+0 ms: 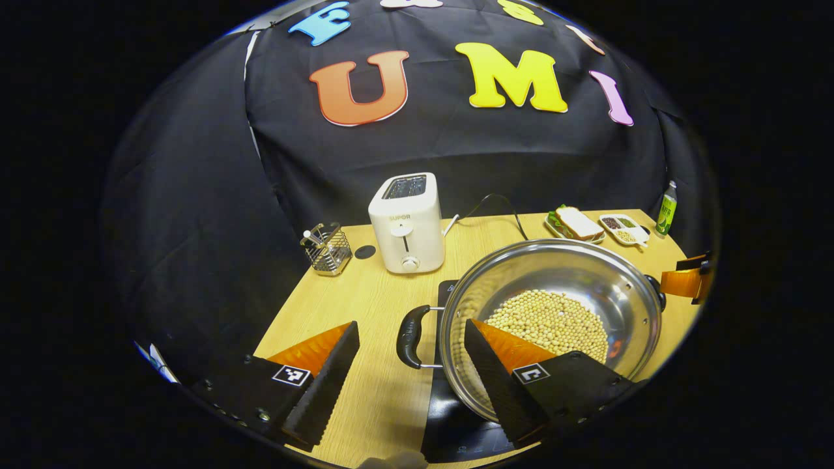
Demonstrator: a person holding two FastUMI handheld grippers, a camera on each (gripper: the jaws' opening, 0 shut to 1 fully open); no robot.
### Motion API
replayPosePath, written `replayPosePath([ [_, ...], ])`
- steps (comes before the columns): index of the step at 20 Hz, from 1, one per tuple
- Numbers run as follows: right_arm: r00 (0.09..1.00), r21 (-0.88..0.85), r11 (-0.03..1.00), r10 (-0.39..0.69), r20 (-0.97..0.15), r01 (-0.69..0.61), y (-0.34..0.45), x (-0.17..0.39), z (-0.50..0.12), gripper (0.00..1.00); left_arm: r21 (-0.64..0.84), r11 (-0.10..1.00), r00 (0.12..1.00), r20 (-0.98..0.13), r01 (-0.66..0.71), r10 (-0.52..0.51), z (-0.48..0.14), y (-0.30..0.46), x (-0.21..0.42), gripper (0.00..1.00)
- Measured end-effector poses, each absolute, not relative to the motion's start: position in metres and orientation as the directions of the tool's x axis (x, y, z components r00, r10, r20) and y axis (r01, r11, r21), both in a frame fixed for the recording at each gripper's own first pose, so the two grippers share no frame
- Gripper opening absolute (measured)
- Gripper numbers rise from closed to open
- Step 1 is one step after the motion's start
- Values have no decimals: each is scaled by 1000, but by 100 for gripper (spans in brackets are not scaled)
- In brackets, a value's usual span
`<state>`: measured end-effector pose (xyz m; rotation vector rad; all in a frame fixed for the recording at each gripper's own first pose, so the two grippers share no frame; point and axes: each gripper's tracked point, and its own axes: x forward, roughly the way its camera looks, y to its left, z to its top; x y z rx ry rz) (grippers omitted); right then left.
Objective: First push the handle of the pot to place it horizontally, then grasp the pot with both hands and set it on the induction cooktop.
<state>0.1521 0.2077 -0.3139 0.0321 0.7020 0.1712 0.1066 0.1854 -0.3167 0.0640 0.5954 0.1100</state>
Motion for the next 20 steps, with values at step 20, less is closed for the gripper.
replayPosePath([
  [20, 990, -48, 995, 76, -116, -83, 40, 15, -20, 100, -21, 999, 997, -73, -40, 38, 0, 17, -12, 96],
])
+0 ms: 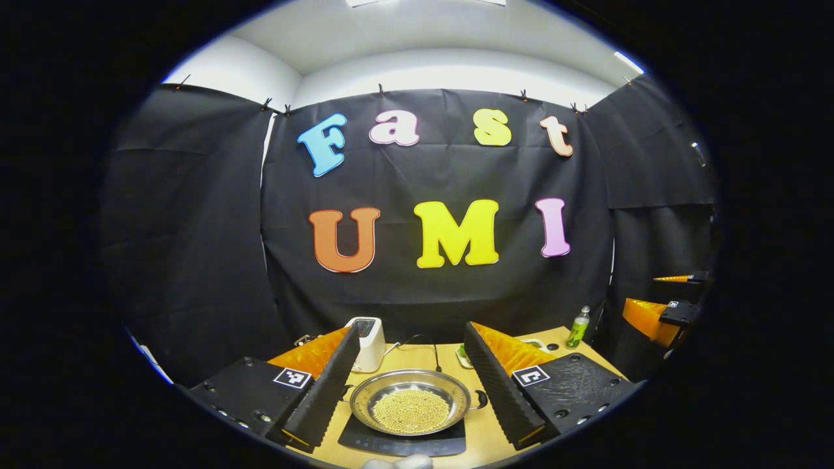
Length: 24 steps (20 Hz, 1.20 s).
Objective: First push the handle of the pot to place it horizontally, then grasp the pot with both hands and set it on the induction cooktop.
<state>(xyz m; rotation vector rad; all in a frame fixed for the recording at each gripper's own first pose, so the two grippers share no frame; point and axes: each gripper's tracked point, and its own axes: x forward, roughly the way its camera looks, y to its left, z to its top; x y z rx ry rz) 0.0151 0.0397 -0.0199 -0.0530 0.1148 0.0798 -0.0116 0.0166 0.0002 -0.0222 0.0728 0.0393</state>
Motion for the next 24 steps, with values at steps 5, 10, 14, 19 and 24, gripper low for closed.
replayPosePath([
  [5, 997, -7, 999, 47, -54, -47, -6, -14, 16, 100, -44, 999, 999, -47, -6, 4, 28, -21, -29, 96],
  [10, 999, 37, 999, 17, -43, -16, -41, -29, 21, 100, -42, 999, 1000, -19, -15, 14, 47, -38, -42, 96],
  [14, 999, 33, 999, 7, -35, -6, -55, -36, 23, 100, -57, 998, 1000, -20, -12, 11, 49, -52, -51, 96],
  [19, 999, 38, 999, 27, -17, -27, -55, -39, 33, 100, -40, 999, 999, -37, -33, 32, 42, -52, -50, 96],
  [24, 999, 28, 999, 39, -14, -39, -54, -39, 35, 100, -36, 998, 998, -42, -49, 48, 39, -49, -51, 96],
])
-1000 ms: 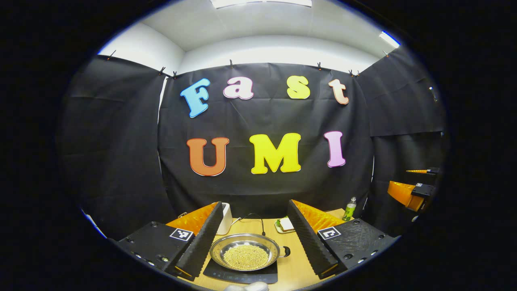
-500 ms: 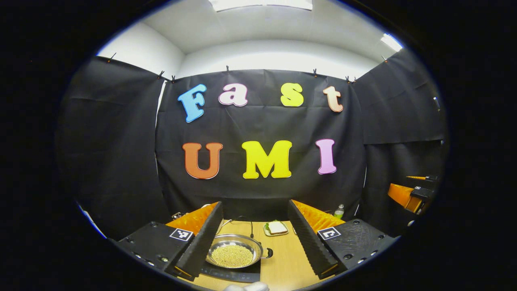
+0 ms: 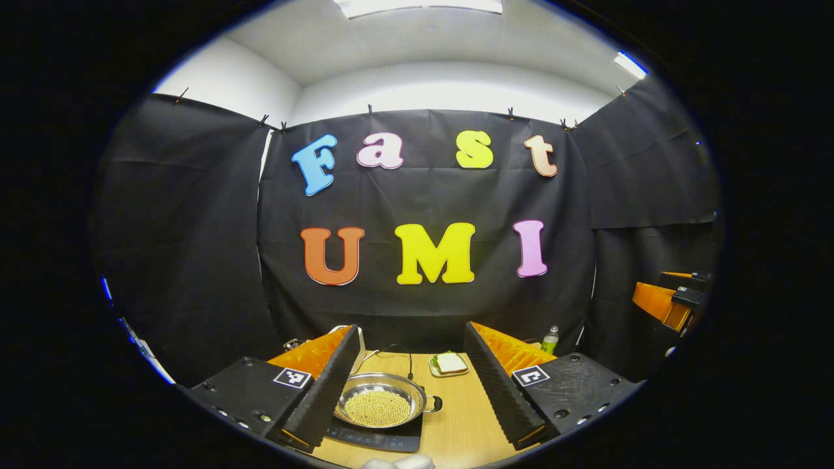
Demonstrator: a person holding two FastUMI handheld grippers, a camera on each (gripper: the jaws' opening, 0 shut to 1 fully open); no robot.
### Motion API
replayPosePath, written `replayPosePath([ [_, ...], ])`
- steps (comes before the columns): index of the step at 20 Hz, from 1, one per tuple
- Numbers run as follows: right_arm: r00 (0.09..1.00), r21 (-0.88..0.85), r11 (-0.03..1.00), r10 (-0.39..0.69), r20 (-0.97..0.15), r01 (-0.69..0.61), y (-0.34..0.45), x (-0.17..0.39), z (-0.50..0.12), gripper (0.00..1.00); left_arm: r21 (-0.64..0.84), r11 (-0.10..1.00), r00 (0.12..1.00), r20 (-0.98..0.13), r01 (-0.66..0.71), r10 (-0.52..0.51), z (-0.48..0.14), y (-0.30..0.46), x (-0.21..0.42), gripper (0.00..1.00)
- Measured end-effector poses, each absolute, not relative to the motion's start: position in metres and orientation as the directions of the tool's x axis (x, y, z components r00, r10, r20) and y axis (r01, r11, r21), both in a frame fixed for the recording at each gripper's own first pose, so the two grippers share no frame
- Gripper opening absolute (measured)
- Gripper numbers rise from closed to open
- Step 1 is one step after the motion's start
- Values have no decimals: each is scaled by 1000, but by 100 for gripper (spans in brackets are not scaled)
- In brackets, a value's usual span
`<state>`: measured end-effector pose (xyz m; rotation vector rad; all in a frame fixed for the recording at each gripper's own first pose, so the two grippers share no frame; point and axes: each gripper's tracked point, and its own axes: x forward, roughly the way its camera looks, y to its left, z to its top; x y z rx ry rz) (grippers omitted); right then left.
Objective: First push the handle of the pot to place it horizontally, then grasp the pot with both hands and set it on the induction cooktop.
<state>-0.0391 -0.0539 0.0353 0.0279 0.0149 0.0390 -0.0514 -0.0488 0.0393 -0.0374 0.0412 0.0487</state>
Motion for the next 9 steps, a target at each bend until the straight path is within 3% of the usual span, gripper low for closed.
replayPosePath([
  [9, 999, 13, 999, 45, -16, -45, -56, -37, 37, 100, -39, 998, 998, -41, -55, 54, 41, -47, -50, 96],
])
